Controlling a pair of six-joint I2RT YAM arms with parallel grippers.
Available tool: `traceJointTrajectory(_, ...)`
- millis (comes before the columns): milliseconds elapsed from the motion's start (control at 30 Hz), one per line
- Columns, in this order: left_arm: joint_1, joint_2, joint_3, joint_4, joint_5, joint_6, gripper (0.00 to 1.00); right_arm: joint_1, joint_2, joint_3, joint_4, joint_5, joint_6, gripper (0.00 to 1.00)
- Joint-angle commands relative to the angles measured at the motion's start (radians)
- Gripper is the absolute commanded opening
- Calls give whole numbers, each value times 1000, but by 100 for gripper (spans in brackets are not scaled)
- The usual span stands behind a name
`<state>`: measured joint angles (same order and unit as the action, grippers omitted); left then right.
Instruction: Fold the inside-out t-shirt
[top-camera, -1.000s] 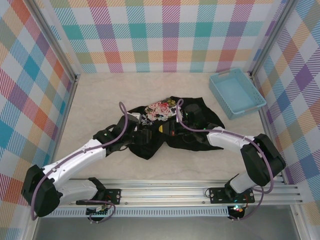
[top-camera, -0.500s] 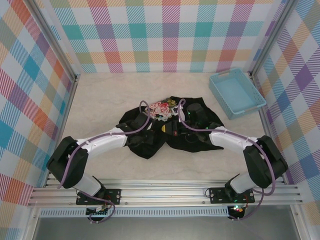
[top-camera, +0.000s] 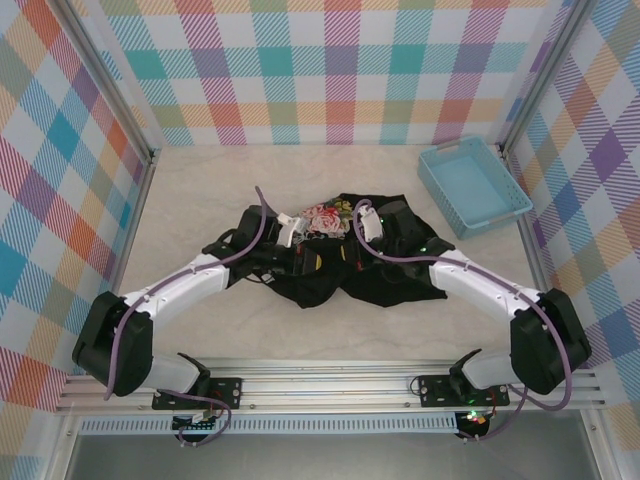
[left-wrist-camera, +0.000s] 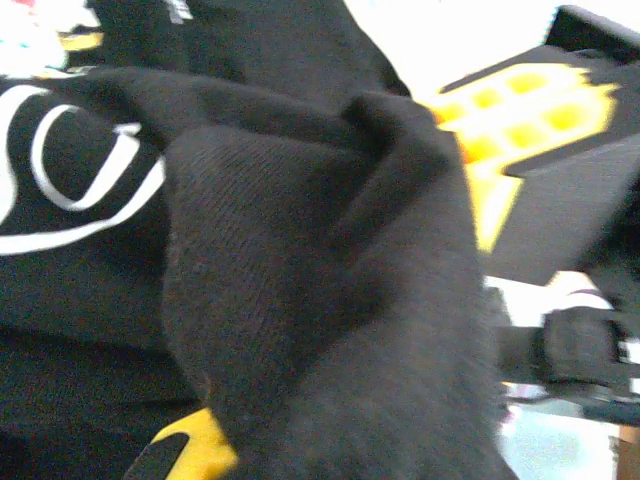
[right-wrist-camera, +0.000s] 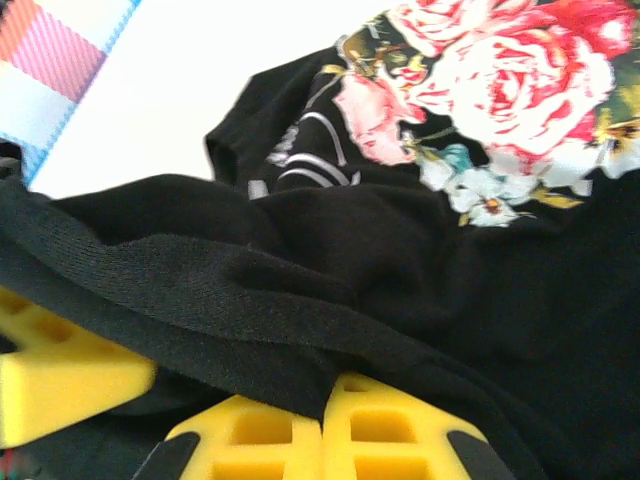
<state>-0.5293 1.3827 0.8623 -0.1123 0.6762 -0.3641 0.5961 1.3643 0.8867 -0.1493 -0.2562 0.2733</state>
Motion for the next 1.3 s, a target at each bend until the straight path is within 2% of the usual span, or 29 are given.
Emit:
traceJointTrajectory(0, 35, -17, -41, 149, 194, -92, 0, -4, -19, 36, -104, 126, -58, 0)
traceJointTrajectory(133, 41, -26, -68, 261, 247, -133, 0, -4, 13, 88, -198, 219, -47, 4)
traceJointTrajectory(267, 41, -45, -74, 257, 244, -95, 0, -4, 44, 152, -317, 304, -46, 16)
traceJointTrajectory(400, 41, -56, -68, 222, 203, -71, 0, 9, -41, 117, -288, 246, -114, 30)
traceJointTrajectory(533, 43, -56, -55, 171, 159, -53, 0, 46, -177, 40, -216, 126, -177, 35)
traceJointTrajectory(633, 40, -50, -53, 162, 150, -45, 0, 94, -195, 15, -156, 41, -175, 36)
traceJointTrajectory(733, 40, -42, -46, 158, 153, -42, 0, 131, -137, 14, -81, -38, -136, 32)
traceJointTrajectory(833, 41, -43, -42, 157, 155, -41, 0, 143, -74, -3, 9, -62, -76, 29)
traceJointTrajectory(1100, 41, -55, -43, 153, 163, -41, 0, 143, 32, 11, 33, 158, -17, 27)
traceJointTrajectory(1267, 40, -60, -44, 157, 164, -44, 0, 143, 82, 11, 69, 136, 5, 38)
